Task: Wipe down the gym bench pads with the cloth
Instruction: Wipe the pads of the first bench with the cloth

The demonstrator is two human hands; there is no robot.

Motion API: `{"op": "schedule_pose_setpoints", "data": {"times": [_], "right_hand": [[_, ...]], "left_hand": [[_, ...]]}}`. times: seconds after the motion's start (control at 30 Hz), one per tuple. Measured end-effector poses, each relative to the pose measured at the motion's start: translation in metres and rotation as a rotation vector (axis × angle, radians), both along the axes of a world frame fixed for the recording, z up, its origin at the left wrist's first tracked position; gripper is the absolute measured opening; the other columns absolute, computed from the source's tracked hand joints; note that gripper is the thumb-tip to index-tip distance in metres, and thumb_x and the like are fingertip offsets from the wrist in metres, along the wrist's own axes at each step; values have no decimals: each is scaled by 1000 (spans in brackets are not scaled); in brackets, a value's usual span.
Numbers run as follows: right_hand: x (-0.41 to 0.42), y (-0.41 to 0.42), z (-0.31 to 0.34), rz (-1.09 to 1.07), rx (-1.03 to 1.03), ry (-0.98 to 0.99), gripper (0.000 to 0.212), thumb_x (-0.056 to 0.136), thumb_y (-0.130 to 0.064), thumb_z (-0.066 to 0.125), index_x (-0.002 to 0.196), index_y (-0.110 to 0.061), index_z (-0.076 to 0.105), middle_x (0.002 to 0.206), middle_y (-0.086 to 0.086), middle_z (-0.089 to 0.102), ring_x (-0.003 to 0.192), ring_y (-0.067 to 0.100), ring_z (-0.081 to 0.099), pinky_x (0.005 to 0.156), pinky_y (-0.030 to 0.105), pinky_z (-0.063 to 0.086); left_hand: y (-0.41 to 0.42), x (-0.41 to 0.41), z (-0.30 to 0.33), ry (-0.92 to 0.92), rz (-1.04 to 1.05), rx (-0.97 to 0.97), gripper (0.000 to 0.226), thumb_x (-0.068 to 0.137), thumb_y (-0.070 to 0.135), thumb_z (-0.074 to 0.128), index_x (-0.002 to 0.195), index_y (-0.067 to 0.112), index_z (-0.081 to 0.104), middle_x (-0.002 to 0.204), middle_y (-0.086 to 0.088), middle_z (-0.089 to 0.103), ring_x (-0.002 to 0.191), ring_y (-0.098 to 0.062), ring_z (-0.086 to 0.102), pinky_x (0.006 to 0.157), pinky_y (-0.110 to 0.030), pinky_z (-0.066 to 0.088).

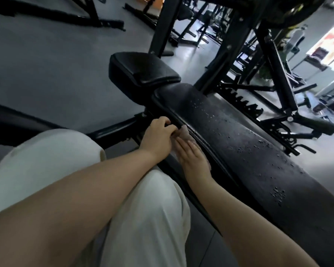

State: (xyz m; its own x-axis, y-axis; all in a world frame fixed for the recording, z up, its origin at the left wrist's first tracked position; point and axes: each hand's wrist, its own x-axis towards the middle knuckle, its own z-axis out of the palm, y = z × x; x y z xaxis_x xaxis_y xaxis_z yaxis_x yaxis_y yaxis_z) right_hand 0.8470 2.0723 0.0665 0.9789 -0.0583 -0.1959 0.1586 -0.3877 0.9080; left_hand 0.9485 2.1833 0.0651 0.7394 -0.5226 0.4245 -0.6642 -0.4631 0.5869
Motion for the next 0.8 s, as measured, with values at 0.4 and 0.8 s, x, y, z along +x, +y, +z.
{"op": "schedule_pose_setpoints", "data": {"times": [0.4, 0.8], "right_hand": [[6, -26, 48, 346, 646, 30, 48, 74, -22, 35, 96, -7, 74, 117, 13, 66, 112, 25, 60, 96, 30, 46], [3, -44, 63, 272, 1073, -359, 23, 78, -12, 40, 76, -4, 62, 106, 15, 62, 93, 29, 57, 73, 39, 55]], "left_hand": [[-31, -26, -1, 1166, -140, -284, 35, 99, 24, 43, 129, 7, 51, 118, -14, 59, 108, -25, 57, 86, -29, 47], [-82, -61, 6, 1318, 16, -493, 84, 95, 53, 35, 145, 20, -24, 157, -12, -6, 140, -32, 23, 112, -41, 26]]}}
